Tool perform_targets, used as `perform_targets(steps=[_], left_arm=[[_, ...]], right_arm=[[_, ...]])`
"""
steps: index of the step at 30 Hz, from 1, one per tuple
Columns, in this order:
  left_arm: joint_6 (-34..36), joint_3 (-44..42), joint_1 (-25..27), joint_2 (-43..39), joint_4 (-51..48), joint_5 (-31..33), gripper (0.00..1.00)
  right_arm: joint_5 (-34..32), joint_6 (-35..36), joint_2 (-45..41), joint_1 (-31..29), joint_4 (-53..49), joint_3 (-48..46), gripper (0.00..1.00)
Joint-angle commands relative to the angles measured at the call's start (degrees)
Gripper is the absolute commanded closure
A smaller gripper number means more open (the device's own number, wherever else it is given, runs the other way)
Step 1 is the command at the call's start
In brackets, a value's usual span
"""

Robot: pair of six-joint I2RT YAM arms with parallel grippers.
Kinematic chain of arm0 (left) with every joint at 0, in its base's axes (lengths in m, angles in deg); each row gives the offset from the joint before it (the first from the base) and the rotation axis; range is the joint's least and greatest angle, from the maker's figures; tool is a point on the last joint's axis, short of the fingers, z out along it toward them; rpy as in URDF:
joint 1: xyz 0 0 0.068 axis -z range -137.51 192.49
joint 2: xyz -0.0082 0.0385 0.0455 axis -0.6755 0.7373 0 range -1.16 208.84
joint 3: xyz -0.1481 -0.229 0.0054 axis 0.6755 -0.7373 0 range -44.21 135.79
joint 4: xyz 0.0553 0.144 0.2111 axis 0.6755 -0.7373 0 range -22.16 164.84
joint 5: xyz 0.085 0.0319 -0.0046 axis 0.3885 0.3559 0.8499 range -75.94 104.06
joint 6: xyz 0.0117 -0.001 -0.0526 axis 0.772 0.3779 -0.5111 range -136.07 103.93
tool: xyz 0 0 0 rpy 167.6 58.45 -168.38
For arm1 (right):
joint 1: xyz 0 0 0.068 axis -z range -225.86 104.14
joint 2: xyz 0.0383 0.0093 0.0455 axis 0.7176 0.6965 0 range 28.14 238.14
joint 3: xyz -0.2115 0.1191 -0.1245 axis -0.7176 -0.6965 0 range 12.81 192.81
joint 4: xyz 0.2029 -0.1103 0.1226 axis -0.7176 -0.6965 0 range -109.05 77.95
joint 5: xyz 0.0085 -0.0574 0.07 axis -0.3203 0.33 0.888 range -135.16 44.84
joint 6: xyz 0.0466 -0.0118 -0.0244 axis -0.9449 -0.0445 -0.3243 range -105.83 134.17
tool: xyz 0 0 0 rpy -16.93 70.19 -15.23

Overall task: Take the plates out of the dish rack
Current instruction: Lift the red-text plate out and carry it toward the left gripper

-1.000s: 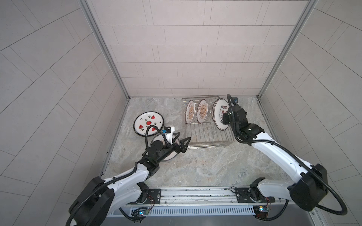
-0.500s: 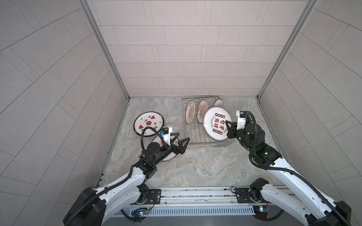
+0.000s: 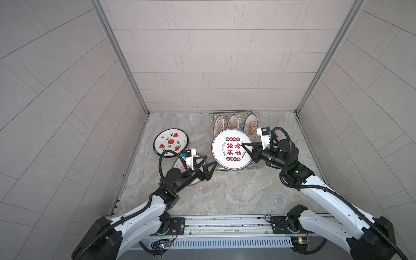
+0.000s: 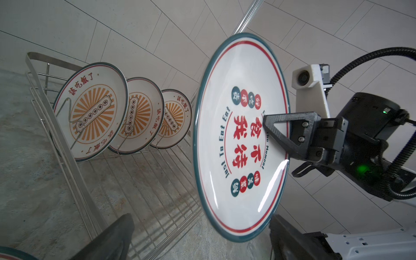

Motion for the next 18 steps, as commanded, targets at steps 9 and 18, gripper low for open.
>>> perform_targets(steps=[9,18], left_arm=[[-5.74,-0.44,0.18,4.04,9.96,-4.3,0.33],[-10.02,-0.47,0.18,4.06,11.74,-7.78,0.63]], right_arm=[[4.69,3.81,3.59,-5.65,3.15,4.99,0.92],[1.99,5.71,4.24,-5.67,0.87,5.93,0.92]])
